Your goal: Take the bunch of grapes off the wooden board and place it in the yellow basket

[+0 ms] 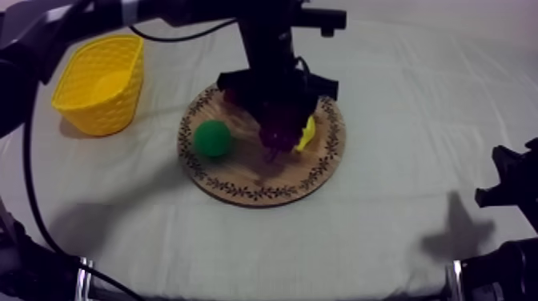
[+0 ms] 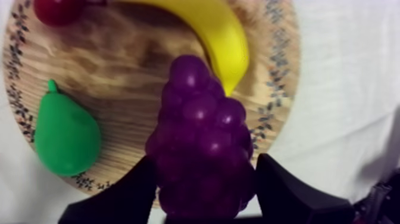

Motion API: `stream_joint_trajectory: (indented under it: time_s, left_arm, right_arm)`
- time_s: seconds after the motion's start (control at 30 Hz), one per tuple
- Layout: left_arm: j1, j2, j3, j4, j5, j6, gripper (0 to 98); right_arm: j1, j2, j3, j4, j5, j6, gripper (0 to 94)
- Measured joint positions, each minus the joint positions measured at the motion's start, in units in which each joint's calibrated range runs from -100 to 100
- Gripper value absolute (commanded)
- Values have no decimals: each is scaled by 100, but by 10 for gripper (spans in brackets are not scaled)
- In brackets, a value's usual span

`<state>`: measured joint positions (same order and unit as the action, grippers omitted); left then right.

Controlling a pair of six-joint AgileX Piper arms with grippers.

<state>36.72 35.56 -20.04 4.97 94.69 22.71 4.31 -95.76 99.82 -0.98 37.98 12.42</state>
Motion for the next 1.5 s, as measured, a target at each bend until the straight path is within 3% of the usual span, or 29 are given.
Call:
stream_joint_trajectory:
  time_s: [0.9,1.5]
  left_arm:
    - [-456,-1059,390,-65,208,-238,591]
    - [-1845,-1352,671,-347,224,-821,588]
  right_arm:
    - [0,0,0,0,0,0,3]
    - [0,0,0,0,0,0,3]
